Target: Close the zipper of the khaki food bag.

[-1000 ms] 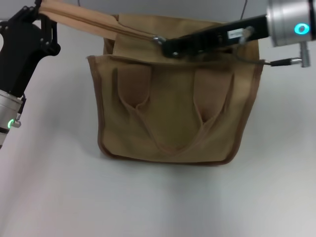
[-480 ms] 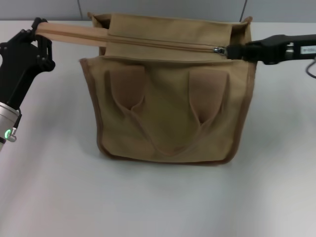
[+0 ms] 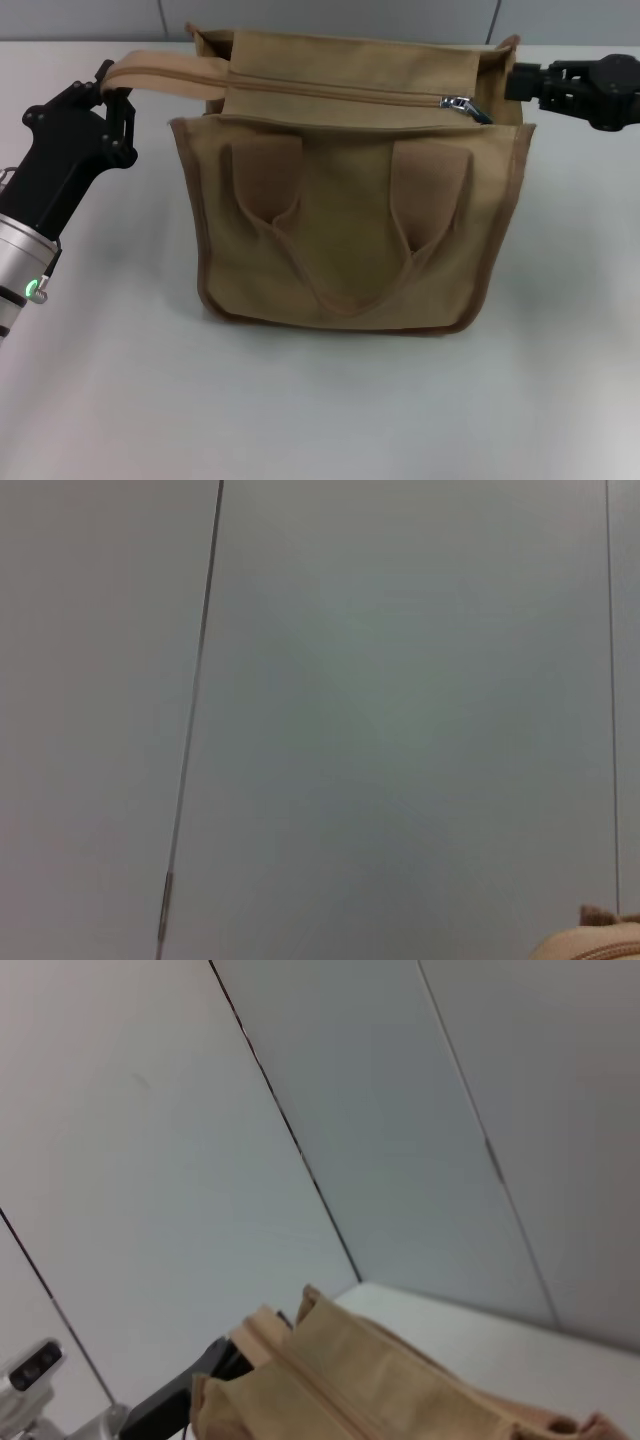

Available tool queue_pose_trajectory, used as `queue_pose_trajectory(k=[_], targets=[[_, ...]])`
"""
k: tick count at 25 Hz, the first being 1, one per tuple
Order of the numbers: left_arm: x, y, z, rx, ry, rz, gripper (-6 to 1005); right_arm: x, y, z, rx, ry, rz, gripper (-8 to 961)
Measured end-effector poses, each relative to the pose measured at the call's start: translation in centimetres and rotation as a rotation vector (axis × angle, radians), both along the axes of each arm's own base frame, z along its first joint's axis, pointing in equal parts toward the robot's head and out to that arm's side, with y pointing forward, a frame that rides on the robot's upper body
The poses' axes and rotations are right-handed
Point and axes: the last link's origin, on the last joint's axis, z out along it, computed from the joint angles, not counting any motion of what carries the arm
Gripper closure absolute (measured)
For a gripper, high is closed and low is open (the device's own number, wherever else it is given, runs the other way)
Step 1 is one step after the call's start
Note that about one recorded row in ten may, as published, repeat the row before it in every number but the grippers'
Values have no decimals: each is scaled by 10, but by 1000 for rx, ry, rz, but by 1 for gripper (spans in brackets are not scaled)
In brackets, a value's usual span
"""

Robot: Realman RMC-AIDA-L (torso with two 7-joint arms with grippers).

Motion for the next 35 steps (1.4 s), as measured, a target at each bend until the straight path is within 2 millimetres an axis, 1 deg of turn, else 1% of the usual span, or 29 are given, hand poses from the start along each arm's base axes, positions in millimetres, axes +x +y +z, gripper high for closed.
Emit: queue_pose_trajectory(k=[1, 2, 3, 4, 6, 7, 8, 11, 12, 13, 16, 17, 18, 19, 20, 21, 22, 23, 26, 27, 28, 29, 30, 31, 33, 35], targets=[[0, 0, 0, -1, 0, 1, 881, 3, -2, 1, 30, 8, 18, 835], [-3, -2, 0, -4, 3, 8, 881, 9, -9, 4, 113, 39, 67, 833], [-6, -4, -1, -8, 8, 18, 881, 9, -9, 4, 113, 39, 67, 797], [-9, -5, 0, -13, 15, 32, 881, 12, -14, 5, 161, 64, 92, 760], [-21, -9, 2, -32, 16, 81, 807, 18, -26, 8, 270, 134, 151, 687], [-30, -11, 3, -53, 5, 120, 769, 22, -39, 12, 386, 205, 213, 651], [-40, -15, 5, -79, -11, 162, 732, 22, -39, 12, 386, 205, 213, 604], [-58, -29, 9, -105, -31, 223, 648, 27, -57, 12, 475, 258, 291, 463], [-67, -43, 14, -110, -79, 251, 624, 28, -66, 10, 485, 276, 328, 416], [-67, -43, 14, -110, -79, 251, 600, 28, -66, 10, 485, 276, 328, 372], [-72, -62, 26, -124, -198, 238, 529, 29, -75, 5, 450, 295, 350, 242], [-68, -73, 33, -153, -245, 183, 505, 30, -81, 0, 392, 284, 371, 198], [-68, -73, 33, -153, -245, 183, 481, 30, -81, 0, 392, 284, 371, 192], [-64, -77, 36, -174, -259, 141, 458, 30, -84, -4, 352, 273, 385, 186], [-51, -85, 38, -240, -260, 27, 434, 30, -87, -8, 316, 261, 399, 179], [-51, -85, 38, -240, -260, 27, 316, 30, -89, -12, 281, 246, 411, 173], [-35, -89, 33, -325, -241, -91, 198, 30, -92, -21, 205, 210, 436, 167], [-35, -89, 33, -325, -241, -91, 196, 30, -92, -21, 205, 210, 436, 161], [-15, -90, 20, -447, -203, -225, 190, 27, -95, -35, 83, 167, 476, 142], [-8, -89, 15, -489, -188, -267, 189, 25, -97, -44, 4, 144, 498, 136], [-8, -89, 15, -489, -188, -267, 187, 25, -97, -44, 4, 144, 498, 129], [-8, -89, 15, -489, -188, -267, 185, 24, -98, -49, -37, 129, 507, 123], [11, -88, -5, -648, -122, -385, 183, 23, -99, -56, -73, 112, 519, 123], [12, -88, -6, -658, -117, -392, 183, 23, -101, -61, -93, 99, 525, 122], [22, -86, -17, -769, -69, -457, 183, 24, -103, -71, -107, 81, 539, 122], [26, -85, -20, -805, -53, -477, 183, 27, -105, -81, -98, 68, 536, 122]])
